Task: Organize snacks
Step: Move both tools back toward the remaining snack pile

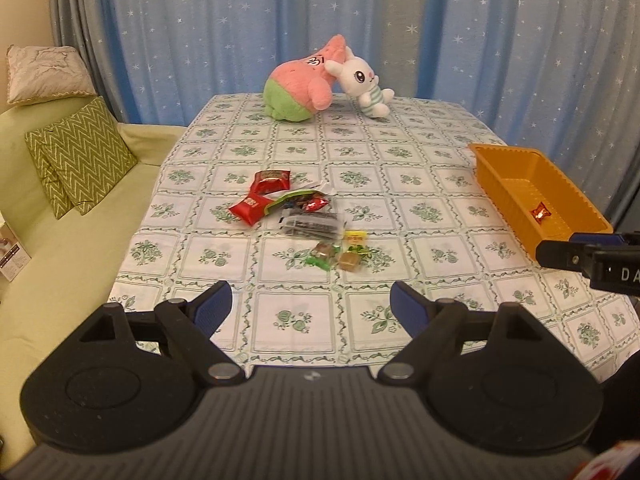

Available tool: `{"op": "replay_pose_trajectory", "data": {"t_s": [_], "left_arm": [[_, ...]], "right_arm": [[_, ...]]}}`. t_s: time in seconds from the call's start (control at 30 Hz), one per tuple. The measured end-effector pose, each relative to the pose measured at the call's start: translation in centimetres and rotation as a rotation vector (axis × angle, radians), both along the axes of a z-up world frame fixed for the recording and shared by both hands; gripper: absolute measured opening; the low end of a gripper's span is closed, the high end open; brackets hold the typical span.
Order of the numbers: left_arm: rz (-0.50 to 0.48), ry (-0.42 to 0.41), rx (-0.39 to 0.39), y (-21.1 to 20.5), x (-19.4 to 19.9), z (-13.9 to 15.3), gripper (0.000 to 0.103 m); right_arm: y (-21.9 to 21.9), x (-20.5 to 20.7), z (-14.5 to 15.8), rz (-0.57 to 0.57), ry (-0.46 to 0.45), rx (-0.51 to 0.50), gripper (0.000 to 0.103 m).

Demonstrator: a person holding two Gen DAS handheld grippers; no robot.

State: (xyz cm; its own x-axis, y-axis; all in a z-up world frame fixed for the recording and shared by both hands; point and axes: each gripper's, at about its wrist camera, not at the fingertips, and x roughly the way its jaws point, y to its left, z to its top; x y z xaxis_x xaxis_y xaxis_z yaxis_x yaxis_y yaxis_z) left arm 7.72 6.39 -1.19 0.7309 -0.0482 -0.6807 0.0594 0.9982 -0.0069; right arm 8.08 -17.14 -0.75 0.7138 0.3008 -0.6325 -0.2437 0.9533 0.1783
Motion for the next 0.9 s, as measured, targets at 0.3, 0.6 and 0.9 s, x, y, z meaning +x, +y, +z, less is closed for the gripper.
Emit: {"op": "replay_pose_trajectory", "data": {"t_s": [0.3, 0.6, 0.9], "left_arm": [[0.009, 0.020, 0.028, 1.0, 0.9, -1.6, 0.085], [-0.001, 0.061, 0.033, 2.1, 3.9, -4.4, 0.085], [-0.111, 0.107, 0.048, 1.7, 9.2, -6.5, 0.084]], "right_arm": [[1.5, 0.9, -1.5, 0.047, -0.001, -0.015, 0.052], [3.3, 3.5, -4.2, 0.083, 0.034, -0.012, 0.052], [4.8, 7.2, -7.4, 0.091, 0.076, -0.005, 0.052]]}}
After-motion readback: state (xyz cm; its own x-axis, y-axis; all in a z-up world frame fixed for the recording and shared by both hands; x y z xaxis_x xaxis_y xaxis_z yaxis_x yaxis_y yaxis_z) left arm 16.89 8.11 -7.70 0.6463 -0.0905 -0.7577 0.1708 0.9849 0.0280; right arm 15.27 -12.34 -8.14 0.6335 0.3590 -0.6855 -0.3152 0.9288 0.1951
